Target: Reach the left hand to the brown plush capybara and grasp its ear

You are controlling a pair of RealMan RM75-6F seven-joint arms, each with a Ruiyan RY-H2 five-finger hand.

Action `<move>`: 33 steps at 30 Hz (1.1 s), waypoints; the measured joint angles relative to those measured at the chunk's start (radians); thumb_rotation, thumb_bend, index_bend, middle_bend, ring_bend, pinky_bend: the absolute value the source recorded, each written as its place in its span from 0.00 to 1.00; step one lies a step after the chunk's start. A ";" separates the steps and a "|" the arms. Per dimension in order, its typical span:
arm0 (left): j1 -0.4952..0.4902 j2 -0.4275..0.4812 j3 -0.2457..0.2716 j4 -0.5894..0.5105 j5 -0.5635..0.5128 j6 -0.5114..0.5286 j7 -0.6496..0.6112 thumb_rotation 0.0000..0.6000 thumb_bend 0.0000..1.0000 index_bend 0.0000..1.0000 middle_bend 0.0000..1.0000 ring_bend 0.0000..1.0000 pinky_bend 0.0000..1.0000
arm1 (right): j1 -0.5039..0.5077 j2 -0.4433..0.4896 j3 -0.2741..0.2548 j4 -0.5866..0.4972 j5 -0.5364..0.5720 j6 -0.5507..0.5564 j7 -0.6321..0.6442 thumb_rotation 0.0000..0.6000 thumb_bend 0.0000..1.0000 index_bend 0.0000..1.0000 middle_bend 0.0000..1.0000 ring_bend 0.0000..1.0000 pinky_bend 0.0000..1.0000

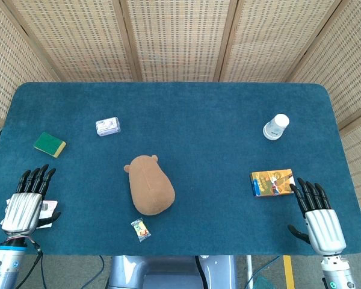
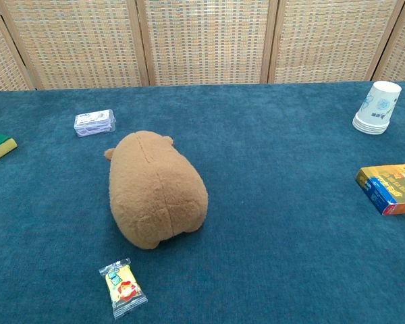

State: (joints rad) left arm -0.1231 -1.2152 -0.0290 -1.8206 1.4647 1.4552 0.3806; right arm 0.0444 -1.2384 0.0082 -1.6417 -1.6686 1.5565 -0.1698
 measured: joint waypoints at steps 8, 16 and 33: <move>0.000 0.003 -0.002 0.000 -0.005 -0.002 -0.007 1.00 0.15 0.00 0.00 0.00 0.00 | 0.003 -0.009 -0.003 0.004 0.007 -0.013 -0.018 1.00 0.12 0.00 0.00 0.00 0.00; -0.002 -0.004 -0.002 0.002 -0.007 -0.003 -0.006 1.00 0.15 0.00 0.00 0.00 0.00 | 0.002 -0.002 -0.004 -0.005 0.011 -0.014 -0.014 1.00 0.12 0.00 0.00 0.00 0.00; -0.006 -0.020 -0.001 0.011 0.000 -0.005 -0.005 1.00 0.15 0.00 0.00 0.00 0.00 | 0.003 -0.002 -0.004 -0.003 0.013 -0.015 -0.005 1.00 0.12 0.00 0.00 0.00 0.00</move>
State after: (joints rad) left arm -0.1293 -1.2352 -0.0295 -1.8096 1.4649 1.4502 0.3758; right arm 0.0474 -1.2400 0.0039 -1.6451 -1.6552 1.5411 -0.1751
